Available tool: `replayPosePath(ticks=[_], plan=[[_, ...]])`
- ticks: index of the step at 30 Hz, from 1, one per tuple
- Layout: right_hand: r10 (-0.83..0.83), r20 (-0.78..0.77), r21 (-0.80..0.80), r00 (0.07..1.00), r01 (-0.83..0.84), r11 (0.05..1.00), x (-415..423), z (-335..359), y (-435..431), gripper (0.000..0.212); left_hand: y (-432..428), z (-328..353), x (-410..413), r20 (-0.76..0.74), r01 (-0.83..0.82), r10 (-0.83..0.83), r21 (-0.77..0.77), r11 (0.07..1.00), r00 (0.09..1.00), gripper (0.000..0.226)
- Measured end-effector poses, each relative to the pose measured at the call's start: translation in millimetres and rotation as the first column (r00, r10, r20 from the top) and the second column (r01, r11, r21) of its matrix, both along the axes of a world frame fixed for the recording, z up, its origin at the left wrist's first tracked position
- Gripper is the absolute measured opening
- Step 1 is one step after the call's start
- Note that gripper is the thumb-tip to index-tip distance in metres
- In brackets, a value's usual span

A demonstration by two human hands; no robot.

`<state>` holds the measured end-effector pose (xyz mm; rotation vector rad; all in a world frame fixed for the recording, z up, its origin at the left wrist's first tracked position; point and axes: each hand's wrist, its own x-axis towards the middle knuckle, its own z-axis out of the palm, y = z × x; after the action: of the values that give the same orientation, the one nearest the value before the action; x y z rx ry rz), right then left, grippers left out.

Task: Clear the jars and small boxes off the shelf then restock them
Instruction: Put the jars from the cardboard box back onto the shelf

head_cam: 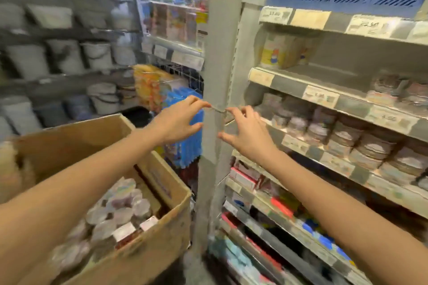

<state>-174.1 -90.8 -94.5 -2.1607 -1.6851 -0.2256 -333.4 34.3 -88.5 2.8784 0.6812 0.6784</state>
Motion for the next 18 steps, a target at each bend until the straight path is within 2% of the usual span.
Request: replayPosePath(ticks=[7, 12, 18], plan=[[0.319, -0.061, -0.11, 0.946, -0.324, 0.94, -113.6, -48.6, 97.0, 0.066, 47.9, -52.7, -139.9, -0.161, -0.345, 0.328, -0.089, 0.935, 0.931, 0.051], [0.444, -0.105, -0.209, 0.89, -0.456, 0.865, -171.8, -87.9, 150.1, 0.062, 74.6, -96.8, -194.9, -0.299, -0.479, 0.426, -0.133, 0.868, 0.854, 0.056], [0.5, -0.134, -0.406, 0.856, -0.507, 0.76, -223.3, -145.6, 210.2, 0.068, 111.1, -157.2, -232.6, -0.511, -0.626, 0.459, -0.216, 0.75, 0.727, 0.063]])
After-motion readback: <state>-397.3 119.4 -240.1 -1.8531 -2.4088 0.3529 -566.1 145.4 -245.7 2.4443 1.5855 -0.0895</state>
